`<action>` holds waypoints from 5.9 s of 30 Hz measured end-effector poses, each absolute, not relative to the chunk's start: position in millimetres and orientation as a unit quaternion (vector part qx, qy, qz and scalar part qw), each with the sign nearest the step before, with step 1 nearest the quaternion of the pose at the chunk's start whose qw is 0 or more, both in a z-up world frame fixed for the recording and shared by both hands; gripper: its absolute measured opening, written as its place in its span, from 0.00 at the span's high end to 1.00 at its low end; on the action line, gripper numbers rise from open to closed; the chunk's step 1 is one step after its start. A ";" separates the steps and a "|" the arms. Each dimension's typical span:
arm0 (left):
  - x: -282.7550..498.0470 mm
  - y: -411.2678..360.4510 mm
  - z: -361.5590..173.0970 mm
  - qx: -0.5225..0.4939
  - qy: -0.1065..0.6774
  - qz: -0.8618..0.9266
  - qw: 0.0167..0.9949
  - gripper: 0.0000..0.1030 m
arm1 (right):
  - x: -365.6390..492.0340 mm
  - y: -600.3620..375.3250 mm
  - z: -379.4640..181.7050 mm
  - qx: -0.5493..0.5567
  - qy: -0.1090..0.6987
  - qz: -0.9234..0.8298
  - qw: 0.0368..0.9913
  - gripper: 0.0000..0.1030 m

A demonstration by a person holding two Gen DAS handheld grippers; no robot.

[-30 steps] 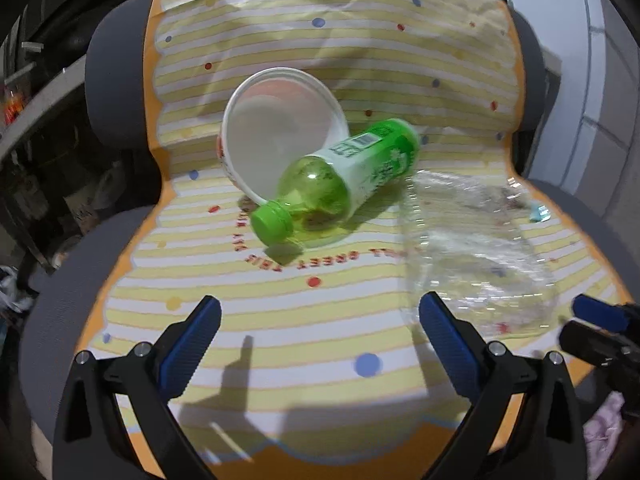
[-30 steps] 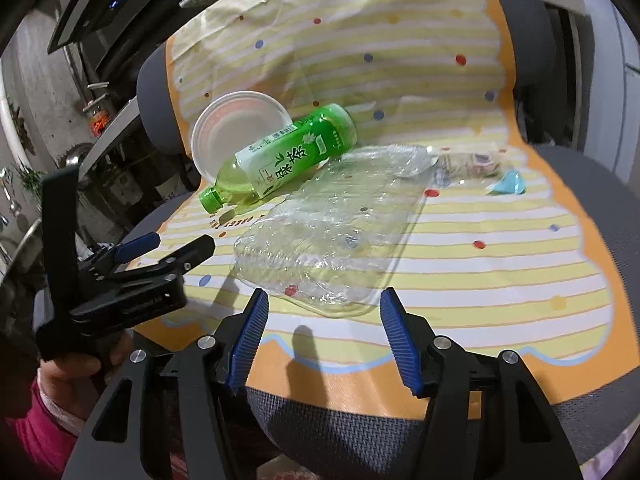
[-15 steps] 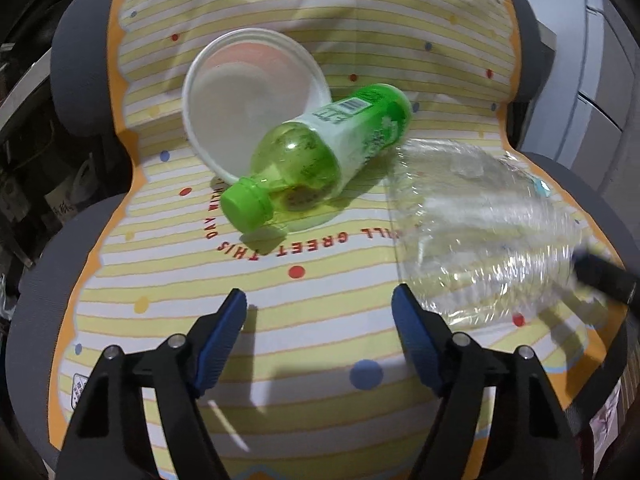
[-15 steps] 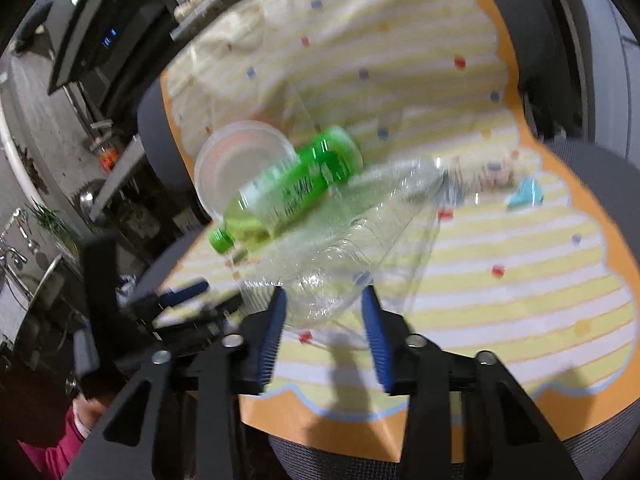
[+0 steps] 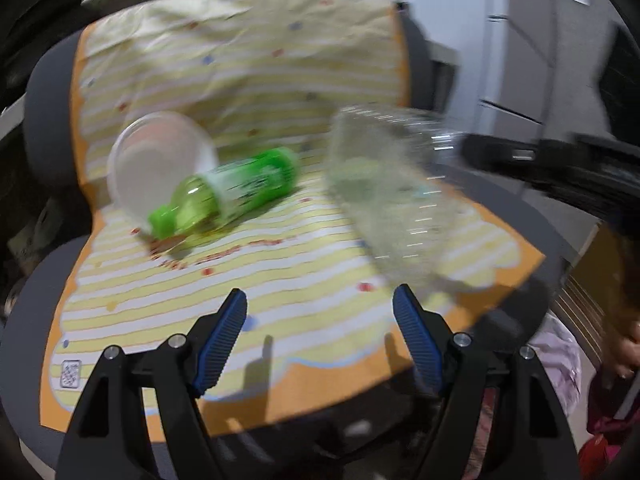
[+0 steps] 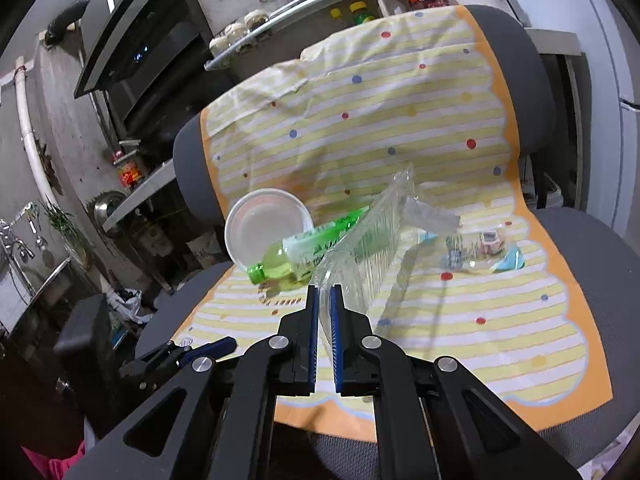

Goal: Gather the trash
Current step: 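Grasp the crushed clear plastic bottle with the right tool and lift it, then grasp the clear bottle with the left tool while right opens and releases it, then grasp the small wrappers with the right tool while left holds the clear bottle, then carry the bottle and wrappers to the pink trash bin and open both tools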

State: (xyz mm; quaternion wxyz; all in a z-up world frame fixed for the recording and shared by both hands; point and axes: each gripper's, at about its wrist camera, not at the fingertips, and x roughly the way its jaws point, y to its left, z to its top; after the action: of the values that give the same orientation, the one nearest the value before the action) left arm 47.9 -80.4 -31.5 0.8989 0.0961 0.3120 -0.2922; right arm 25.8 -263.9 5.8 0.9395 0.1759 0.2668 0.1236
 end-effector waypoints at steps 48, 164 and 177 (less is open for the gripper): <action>101.2 -137.2 -42.1 0.095 0.299 -0.282 0.907 0.55 | 179.6 -442.1 -58.3 0.153 0.368 -0.099 0.912 0.55; -44.9 -193.7 8.5 0.032 0.229 -0.356 0.905 0.90 | -226.2 -446.3 -22.3 0.225 0.292 -0.230 0.900 0.99; -75.3 -223.0 -8.0 0.055 0.238 -0.406 0.881 0.90 | -229.0 -452.7 -75.0 0.194 0.382 -0.281 0.859 0.98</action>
State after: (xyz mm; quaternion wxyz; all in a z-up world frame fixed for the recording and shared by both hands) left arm -75.3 -223.0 -8.0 0.8808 0.0548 0.2376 -0.4060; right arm -229.0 -452.7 -75.0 0.8587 0.1939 0.3819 -0.2813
